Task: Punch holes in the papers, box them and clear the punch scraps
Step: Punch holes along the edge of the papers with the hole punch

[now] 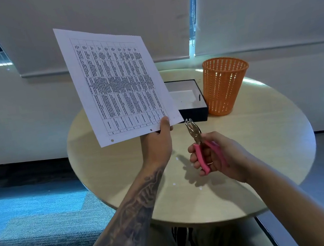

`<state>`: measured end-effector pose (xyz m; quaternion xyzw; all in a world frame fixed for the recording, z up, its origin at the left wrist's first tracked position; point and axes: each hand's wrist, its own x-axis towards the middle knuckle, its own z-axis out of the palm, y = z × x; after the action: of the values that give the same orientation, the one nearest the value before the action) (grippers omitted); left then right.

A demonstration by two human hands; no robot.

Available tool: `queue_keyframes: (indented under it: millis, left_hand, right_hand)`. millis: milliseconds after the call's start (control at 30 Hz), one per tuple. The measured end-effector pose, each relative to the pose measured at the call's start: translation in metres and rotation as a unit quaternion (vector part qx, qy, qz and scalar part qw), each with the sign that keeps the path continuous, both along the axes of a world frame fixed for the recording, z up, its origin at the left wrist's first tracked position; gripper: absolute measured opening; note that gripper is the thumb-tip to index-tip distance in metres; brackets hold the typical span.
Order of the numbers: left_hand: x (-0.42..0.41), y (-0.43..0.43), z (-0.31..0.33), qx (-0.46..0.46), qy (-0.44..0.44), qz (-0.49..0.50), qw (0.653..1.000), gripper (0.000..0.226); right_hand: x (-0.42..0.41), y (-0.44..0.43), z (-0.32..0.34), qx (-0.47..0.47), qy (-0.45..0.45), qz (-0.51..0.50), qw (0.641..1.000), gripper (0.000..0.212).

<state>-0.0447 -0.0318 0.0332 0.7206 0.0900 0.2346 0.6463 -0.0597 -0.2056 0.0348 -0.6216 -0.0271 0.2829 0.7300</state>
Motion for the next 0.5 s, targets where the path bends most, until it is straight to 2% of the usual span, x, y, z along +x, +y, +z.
queue_keyframes:
  millis: [333,500]
  left_hand:
    - [-0.006,-0.005,0.007,-0.015,0.000,-0.006,1.000,0.016]
    - [-0.009,-0.008,0.010,-0.019,-0.004,-0.004,1.000,0.022]
  right_hand:
    - [-0.007,0.012,-0.001,-0.078,-0.074,0.015,0.994,0.037]
    - [-0.008,0.018,0.000,-0.087,-0.073,0.006,0.994,0.041]
